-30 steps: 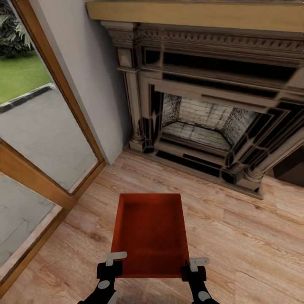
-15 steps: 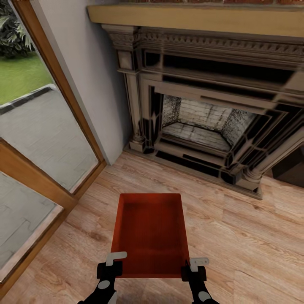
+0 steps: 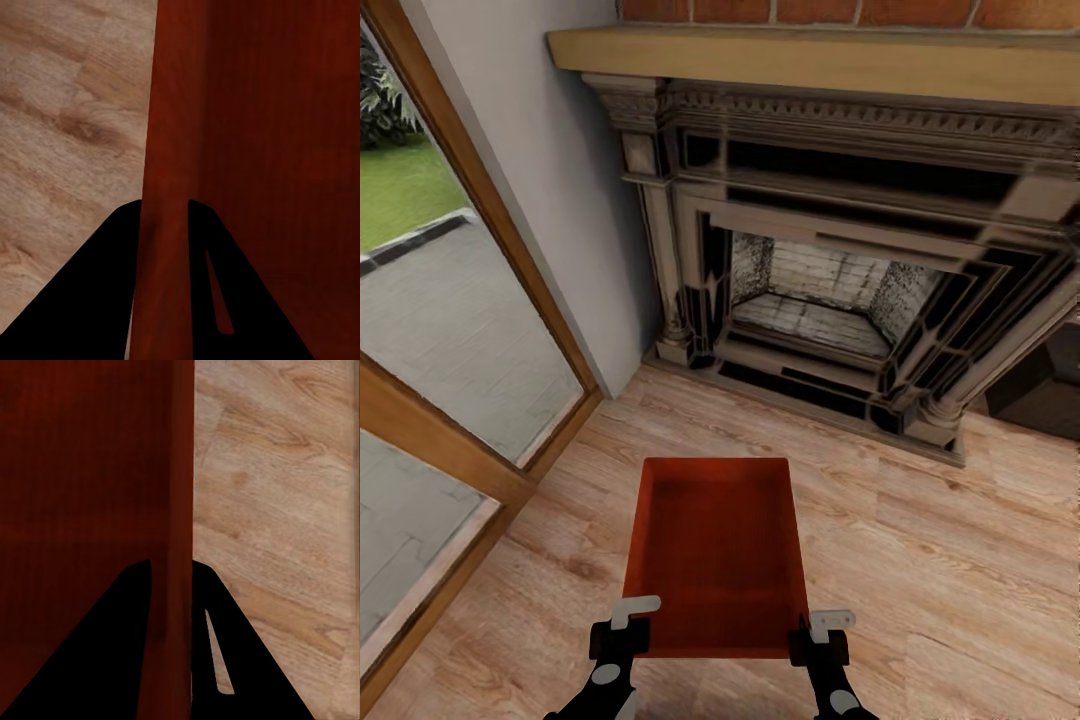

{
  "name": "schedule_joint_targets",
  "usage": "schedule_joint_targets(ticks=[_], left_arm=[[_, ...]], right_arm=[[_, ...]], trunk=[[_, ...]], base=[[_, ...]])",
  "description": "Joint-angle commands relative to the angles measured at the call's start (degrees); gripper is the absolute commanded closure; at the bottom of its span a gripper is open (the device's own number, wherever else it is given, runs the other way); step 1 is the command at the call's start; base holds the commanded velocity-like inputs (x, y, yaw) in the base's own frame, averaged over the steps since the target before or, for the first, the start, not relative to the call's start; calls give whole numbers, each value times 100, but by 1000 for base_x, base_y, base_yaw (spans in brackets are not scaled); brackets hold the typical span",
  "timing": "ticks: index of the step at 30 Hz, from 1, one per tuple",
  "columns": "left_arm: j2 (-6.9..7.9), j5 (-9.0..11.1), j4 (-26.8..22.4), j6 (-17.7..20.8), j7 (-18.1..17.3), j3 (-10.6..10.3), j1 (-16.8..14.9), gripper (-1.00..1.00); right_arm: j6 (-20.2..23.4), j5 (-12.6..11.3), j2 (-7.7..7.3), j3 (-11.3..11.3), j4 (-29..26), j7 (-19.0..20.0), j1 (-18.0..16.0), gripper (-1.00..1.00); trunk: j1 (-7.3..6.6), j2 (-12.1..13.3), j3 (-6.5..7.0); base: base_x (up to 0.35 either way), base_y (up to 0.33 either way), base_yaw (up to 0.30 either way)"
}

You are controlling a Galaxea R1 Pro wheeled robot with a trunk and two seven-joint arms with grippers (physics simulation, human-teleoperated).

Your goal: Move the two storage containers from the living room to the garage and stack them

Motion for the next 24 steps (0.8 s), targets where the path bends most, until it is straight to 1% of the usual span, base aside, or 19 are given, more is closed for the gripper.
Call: schedule_joint_targets(ticks=[1, 12, 22, 24], left_arm=[[-2, 165, 24, 11, 56, -45, 1, 100], [-2, 165, 26, 11, 64, -42, 2, 100], [-2, 165, 29, 11, 56, -46, 2, 100], [-2, 163, 29, 11, 58, -46, 2, 100]], right_arm=[[-88, -41, 2, 32, -80, -4, -6, 100], [-80, -49, 2, 38, -80, -4, -6, 100], [-79, -48, 2, 38, -80, -4, -6, 100], [-79, -47, 2, 38, -80, -4, -6, 100]], trunk=[[1, -5, 3], [1, -5, 88], [-219, 397, 344], [-219, 397, 359]], base=[[0, 0, -143], [0, 0, -138], [0, 0, -135], [0, 0, -135]])
